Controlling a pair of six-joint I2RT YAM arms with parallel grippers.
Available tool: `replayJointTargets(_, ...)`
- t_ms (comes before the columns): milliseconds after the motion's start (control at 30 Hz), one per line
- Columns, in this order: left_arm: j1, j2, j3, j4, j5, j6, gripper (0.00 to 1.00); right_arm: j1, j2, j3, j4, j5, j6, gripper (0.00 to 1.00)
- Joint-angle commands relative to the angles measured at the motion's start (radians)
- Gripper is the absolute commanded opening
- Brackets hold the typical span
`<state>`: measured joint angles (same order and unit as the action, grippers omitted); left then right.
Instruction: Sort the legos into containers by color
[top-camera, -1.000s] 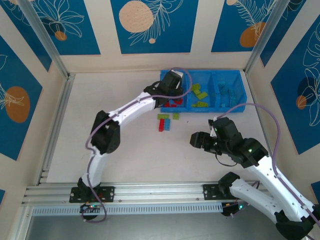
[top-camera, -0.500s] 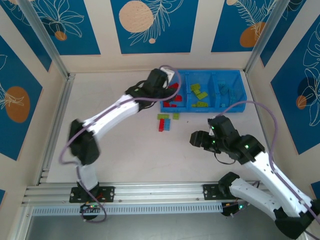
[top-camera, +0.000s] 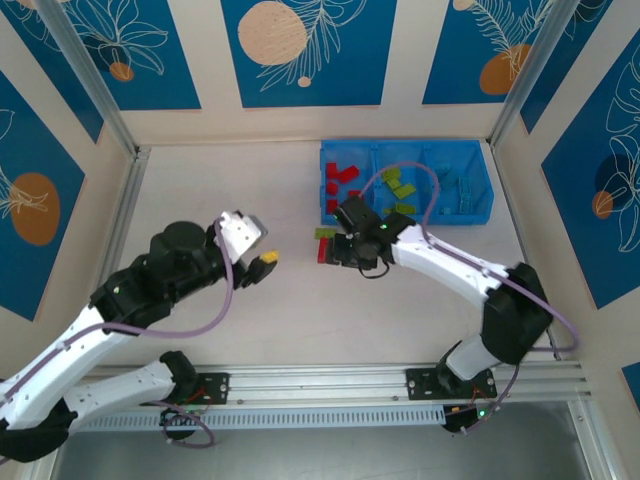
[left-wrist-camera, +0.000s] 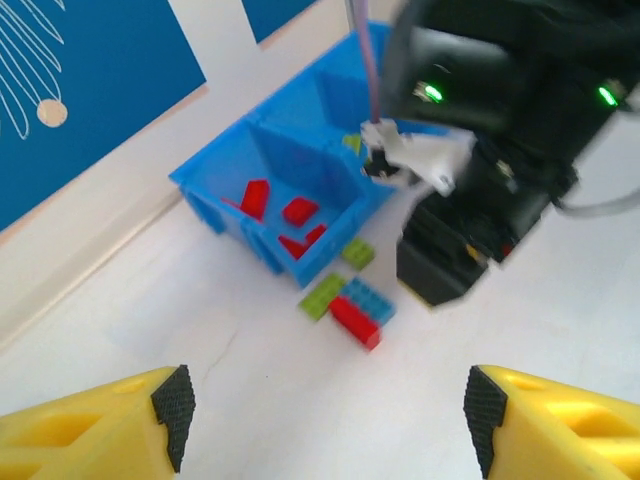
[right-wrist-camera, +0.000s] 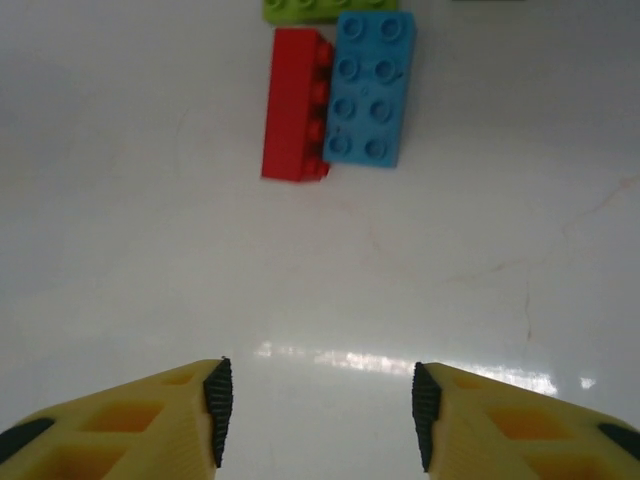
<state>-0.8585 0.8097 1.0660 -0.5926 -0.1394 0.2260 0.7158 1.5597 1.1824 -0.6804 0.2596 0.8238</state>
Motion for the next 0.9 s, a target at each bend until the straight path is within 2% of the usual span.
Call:
replayJointTargets(0, 0.005, -0.034, -0.108, 0.013, -0.042, 0.159, 0.75, -0.041, 0.090, 0.025, 0.063, 0.034, 0.026, 0.49)
replayJointTargets(67, 0.005, -0.041, -0.157, 0.040, -0.029, 0.177, 0.81, -0.070, 0.162, 0.048, 0.084, -0.004, 0.016, 0.49)
replayJointTargets(200, 0.006, 0.029, -0.162, -0.014, 0.037, 0.189, 0.90, -0.105, 0.283, 0.122, 0.081, -0.065, 0.006, 0.49)
replayJointTargets(433, 0.006, 0.045, -0.174, -0.003, 0.073, 0.192, 0.95, -0.107, 0.381, 0.161, 0.056, -0.045, 0.011, 0.44)
replayJointTargets(633, 0.005, 0.021, -0.193, 0.009, 0.074, 0.192, 0.97, -0.099, 0.308, 0.002, 0.071, -0.029, 0.055, 0.35)
replayJointTargets(767, 0.007, 0.025, -0.195, 0.011, 0.073, 0.193, 0.98, -0.066, 0.151, -0.154, 0.081, 0.011, 0.093, 0.31)
replayJointTargets(867, 0.007, 0.028, -0.195, 0.013, 0.079, 0.192, 0.98, -0.067, 0.049, -0.202, 0.075, 0.020, 0.084, 0.32)
